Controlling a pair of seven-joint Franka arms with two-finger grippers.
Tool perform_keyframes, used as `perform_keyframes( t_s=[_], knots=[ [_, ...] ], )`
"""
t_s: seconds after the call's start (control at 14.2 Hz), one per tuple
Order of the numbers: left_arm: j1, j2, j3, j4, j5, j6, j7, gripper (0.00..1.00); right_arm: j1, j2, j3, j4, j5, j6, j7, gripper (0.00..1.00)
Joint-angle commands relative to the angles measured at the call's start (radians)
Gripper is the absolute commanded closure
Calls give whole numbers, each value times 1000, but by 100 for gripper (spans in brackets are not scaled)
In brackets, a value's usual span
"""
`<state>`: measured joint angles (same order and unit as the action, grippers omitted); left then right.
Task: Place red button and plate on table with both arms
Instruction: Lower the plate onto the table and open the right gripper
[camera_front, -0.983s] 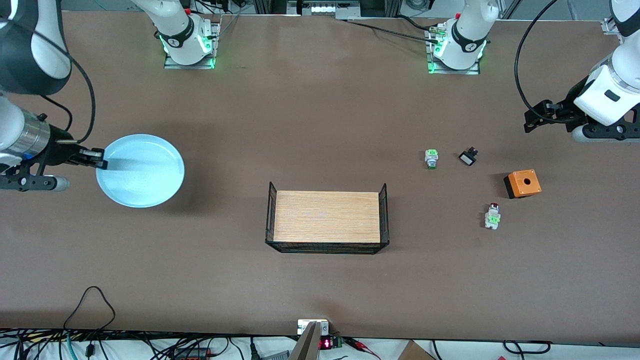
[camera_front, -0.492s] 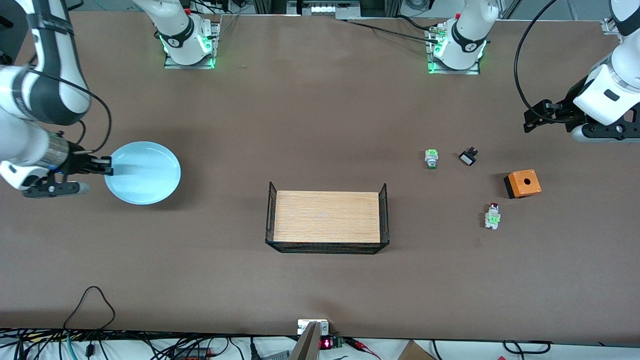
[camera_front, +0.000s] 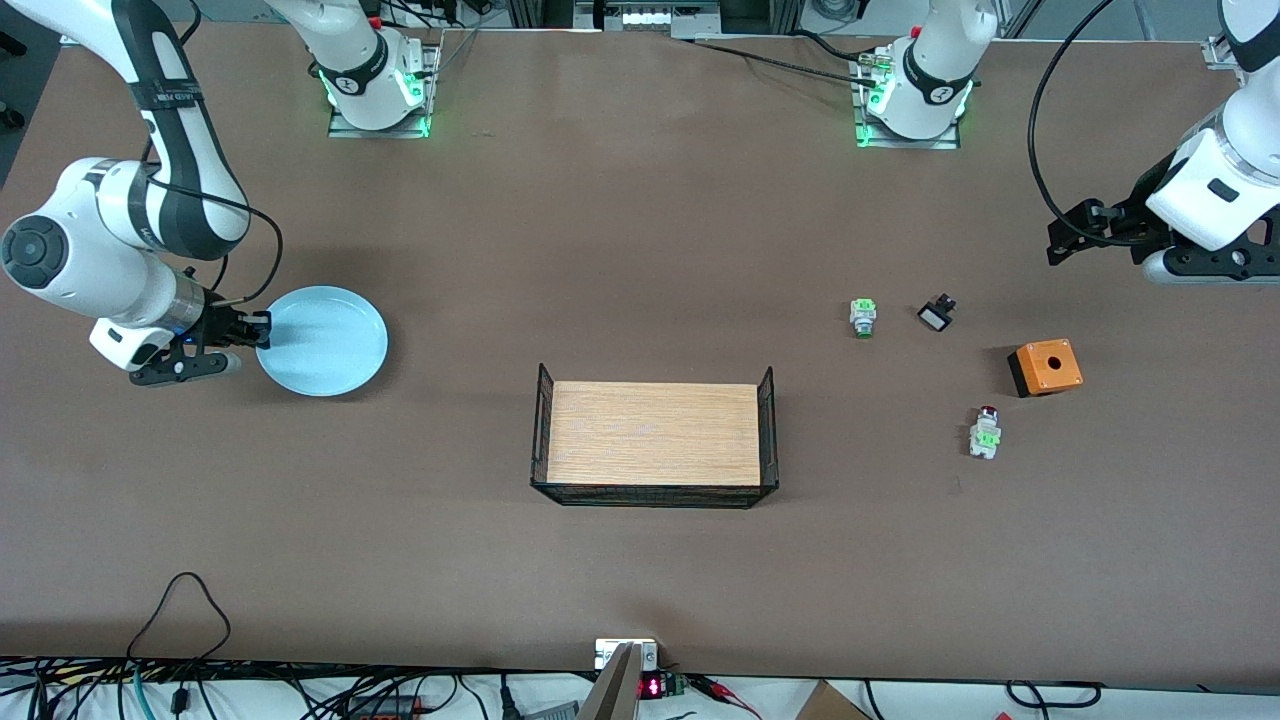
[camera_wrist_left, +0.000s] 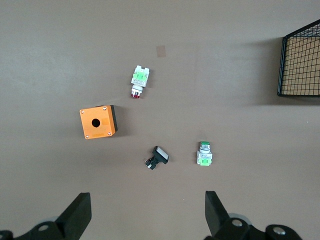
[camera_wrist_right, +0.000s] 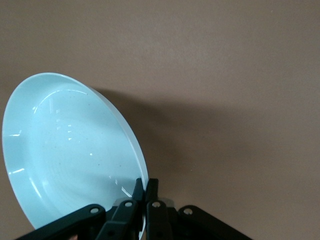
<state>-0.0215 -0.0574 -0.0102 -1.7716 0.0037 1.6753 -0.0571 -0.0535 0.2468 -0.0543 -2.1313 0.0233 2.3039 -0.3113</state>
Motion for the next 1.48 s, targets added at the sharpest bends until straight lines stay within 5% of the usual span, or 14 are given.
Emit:
perform_keyframes(
  t_s=[0.0, 0.49, 0.56, 0.63, 0.7, 0.98, 1.4],
  knots=[
    [-3, 8, -2, 24, 21, -23, -1, 0, -28, 12, 11, -56, -13, 86, -48, 100],
    [-3, 16, -1, 23, 16, -23, -1, 0, -49, 77, 11, -105, -13, 157, -48, 100],
    [-3, 21, -2, 24, 15, -23, -4, 0, -49, 72, 11, -105, -13, 144, -37, 83],
    [-5, 19, -2, 24, 15, -23, -6, 0, -48, 69, 13, -102, 0, 125, -14, 27],
    [-3, 18, -2, 24, 15, -25, -1, 0, -49, 62, 13, -101, -3, 115, -6, 0],
    [-3, 16, -2, 26, 15, -42, -4, 0, -46, -4, 13, -66, -3, 8, 0, 0],
    [0, 18, -1, 27, 15, -42, 0, 0, -37, -53, 14, 172, 4, -270, 52, 0]
  ],
)
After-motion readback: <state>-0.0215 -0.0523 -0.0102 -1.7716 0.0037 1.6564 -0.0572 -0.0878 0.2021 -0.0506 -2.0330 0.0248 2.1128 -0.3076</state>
